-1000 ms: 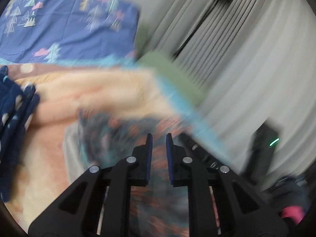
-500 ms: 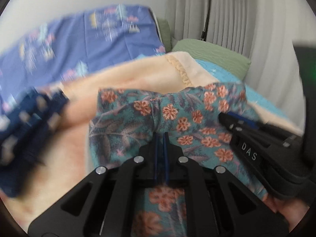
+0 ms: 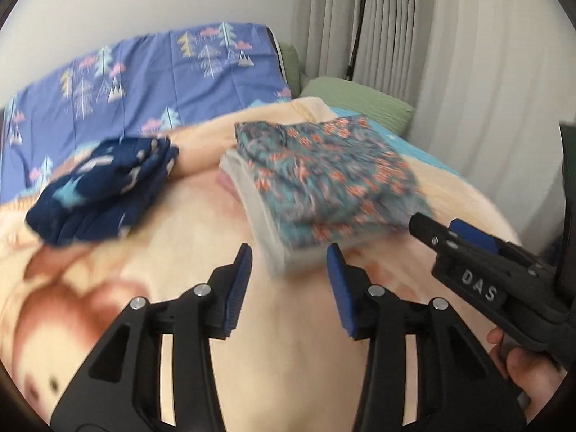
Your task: Fold small clothes
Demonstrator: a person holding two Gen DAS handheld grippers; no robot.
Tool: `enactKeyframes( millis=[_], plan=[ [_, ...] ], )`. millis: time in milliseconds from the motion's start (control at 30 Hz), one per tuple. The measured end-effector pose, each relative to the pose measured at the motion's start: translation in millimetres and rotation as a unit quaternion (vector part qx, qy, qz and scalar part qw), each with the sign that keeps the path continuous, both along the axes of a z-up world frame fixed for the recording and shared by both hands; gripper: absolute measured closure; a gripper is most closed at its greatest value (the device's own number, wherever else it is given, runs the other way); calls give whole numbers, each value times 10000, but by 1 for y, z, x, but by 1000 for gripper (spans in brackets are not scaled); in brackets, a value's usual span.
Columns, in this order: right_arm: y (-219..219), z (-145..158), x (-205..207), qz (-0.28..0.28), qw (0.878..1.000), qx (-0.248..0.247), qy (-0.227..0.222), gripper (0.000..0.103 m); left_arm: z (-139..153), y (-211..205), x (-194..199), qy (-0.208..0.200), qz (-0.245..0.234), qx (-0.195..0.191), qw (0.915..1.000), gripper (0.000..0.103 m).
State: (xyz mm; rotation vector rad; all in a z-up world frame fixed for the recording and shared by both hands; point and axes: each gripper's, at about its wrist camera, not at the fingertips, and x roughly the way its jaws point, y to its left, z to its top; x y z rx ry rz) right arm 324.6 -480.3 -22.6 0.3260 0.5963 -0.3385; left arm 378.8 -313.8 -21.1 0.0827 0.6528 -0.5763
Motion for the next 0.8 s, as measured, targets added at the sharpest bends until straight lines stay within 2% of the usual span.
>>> enactKeyframes(
  millis=[67, 200, 267, 333, 500, 567, 667, 800],
  plan=[
    [10, 14, -22, 40, 10000, 1, 64, 44, 18, 17, -20, 30, 31, -229, 9997, 57],
    [30, 42, -63, 48, 10000, -4, -16, 44, 39, 32, -54, 57, 179, -301, 9994, 51],
    [40, 55, -80, 95, 9999, -79, -27, 41, 48, 41, -69, 38, 227, -317, 9992, 41],
    [51, 68, -97, 143, 9997, -177, 19, 30, 58, 52, -88, -50, 332, -409, 9986, 18],
    [70, 87, -140, 88, 9992, -387, 34, 22, 78, 74, -124, -302, 562, -380, 9972, 8],
    [75, 94, -160, 147, 9992, -374, -11, 11, 87, 82, -139, -353, 605, -373, 9968, 5],
    [85, 106, -188, 264, 9986, -442, -132, 1, 99, 94, -161, -473, 567, -428, 9964, 2],
    [95, 120, -215, 428, 9977, -452, -261, 1, 111, 98, -198, -722, 515, -208, 9958, 2]
  ],
)
